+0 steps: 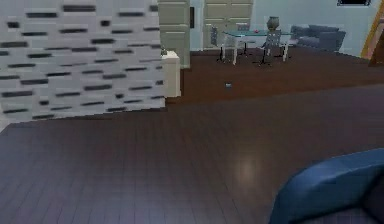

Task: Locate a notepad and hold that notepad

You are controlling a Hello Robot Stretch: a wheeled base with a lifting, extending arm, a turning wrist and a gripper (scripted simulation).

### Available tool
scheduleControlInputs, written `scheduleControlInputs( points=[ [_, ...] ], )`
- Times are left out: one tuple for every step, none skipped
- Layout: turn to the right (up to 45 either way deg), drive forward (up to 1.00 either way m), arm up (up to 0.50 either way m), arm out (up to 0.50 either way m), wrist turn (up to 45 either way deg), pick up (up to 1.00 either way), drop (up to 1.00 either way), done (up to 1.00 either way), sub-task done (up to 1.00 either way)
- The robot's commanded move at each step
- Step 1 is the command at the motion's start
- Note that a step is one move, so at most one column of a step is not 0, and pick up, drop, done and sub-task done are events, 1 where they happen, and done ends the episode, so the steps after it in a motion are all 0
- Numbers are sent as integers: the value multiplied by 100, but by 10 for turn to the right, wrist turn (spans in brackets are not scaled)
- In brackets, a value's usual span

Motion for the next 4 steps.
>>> scheduleControlInputs(
  points=[
    [-30,0,0,0,0,0,0,0,0],
    [0,100,0,0,0,0,0,0,0],
    [0,5,0,0,0,0,0,0,0],
    [330,0,0,0,0,0,0,0,0]
  ],
)
